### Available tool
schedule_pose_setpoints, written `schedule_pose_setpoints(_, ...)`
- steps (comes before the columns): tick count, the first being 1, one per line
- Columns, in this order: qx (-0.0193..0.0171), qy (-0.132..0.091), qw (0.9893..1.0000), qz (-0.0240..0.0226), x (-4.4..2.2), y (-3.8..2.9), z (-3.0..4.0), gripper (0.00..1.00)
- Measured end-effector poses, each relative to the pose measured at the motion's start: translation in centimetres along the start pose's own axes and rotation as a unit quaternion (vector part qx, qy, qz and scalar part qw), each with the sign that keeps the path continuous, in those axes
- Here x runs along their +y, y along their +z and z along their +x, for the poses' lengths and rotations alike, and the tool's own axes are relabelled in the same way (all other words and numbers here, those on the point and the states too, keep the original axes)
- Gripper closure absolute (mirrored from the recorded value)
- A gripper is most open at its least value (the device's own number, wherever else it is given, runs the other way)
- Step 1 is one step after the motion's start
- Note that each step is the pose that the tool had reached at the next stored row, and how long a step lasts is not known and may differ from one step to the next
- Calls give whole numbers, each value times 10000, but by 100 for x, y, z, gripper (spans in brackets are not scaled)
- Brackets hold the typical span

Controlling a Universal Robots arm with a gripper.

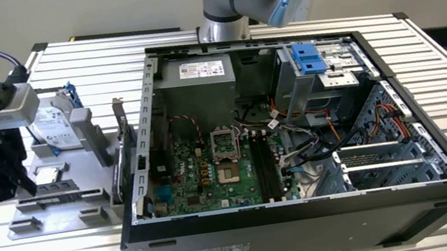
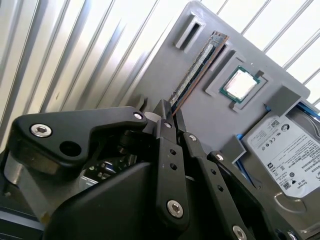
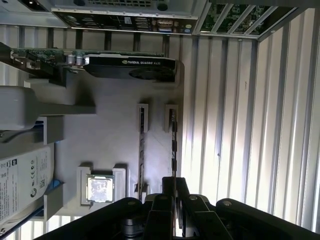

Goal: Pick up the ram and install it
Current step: 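Pick up the ram and move it above insertion slot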

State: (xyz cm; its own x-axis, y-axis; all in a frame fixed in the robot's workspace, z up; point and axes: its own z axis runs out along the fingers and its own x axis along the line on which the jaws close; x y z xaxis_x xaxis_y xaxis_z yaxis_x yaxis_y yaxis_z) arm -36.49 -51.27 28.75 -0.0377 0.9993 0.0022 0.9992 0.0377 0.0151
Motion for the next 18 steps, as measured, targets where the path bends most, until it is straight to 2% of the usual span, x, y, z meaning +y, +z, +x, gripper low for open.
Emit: schedule_pose_setpoints(18,-11,0,10000,1,2,-112,0,100)
